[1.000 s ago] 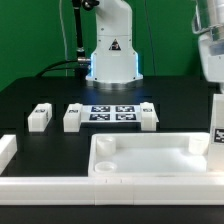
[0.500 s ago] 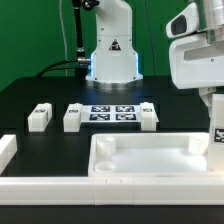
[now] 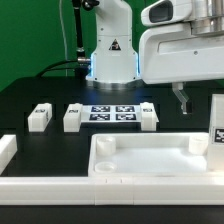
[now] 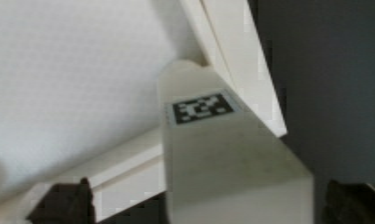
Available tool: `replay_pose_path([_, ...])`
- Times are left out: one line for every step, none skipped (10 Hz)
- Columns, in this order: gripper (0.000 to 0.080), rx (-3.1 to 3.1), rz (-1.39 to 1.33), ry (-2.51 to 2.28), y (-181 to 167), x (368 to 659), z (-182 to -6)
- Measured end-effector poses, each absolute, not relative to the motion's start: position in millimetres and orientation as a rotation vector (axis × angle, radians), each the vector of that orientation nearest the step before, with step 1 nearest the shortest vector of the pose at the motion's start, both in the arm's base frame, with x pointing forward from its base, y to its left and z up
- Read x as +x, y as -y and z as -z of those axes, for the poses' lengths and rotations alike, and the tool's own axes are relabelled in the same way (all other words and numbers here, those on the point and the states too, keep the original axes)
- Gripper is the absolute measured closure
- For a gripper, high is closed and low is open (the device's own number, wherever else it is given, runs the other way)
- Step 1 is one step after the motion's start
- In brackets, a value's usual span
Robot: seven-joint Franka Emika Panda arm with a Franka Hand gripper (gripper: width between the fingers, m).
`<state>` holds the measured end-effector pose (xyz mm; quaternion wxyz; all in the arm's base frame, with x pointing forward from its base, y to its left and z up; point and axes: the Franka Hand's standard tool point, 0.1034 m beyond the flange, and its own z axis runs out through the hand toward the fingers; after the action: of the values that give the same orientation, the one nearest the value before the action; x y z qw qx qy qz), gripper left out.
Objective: Assemble desk
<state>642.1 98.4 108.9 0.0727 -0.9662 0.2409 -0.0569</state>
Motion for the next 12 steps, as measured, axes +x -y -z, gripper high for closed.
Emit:
replay_pose_path([0.0198,-2.900,0.170,-0.733,-98.3,642.1,-108.8])
replay_pose_path([0.0378,-2.887,0.166,-0.774,-98.6,642.1,-108.8])
replay_pose_path([0.0378,-2.836,0.153,-0.909,-99.9,642.0,-108.9])
replay_pose_path([0.0504,-2.813,0.149,-0.973,-99.2,642.4,-109.2])
replay_pose_path([0.0504,-2.796,0.145,-1.016,-98.8,642.4,-109.3])
replay_pose_path([0.0504,-2.753,0.136,-1.120,-98.6,642.4,-109.2])
replay_pose_path([0.0504,-2.683,0.122,-1.268,-99.4,642.8,-109.6])
replay_pose_path([0.0504,-2.573,0.103,-1.466,-101.5,643.3,-110.4])
replay_pose_path([0.0504,-2.409,0.068,-1.703,-103.3,642.9,-109.7])
replay_pose_path([0.0504,-2.236,0.027,-1.885,-103.1,643.7,-108.6])
replay_pose_path([0.0503,-2.107,-0.009,-1.990,-102.3,644.7,-107.8])
replay_pose_path([0.0503,-1.971,-0.044,-2.093,-102.9,645.3,-107.6])
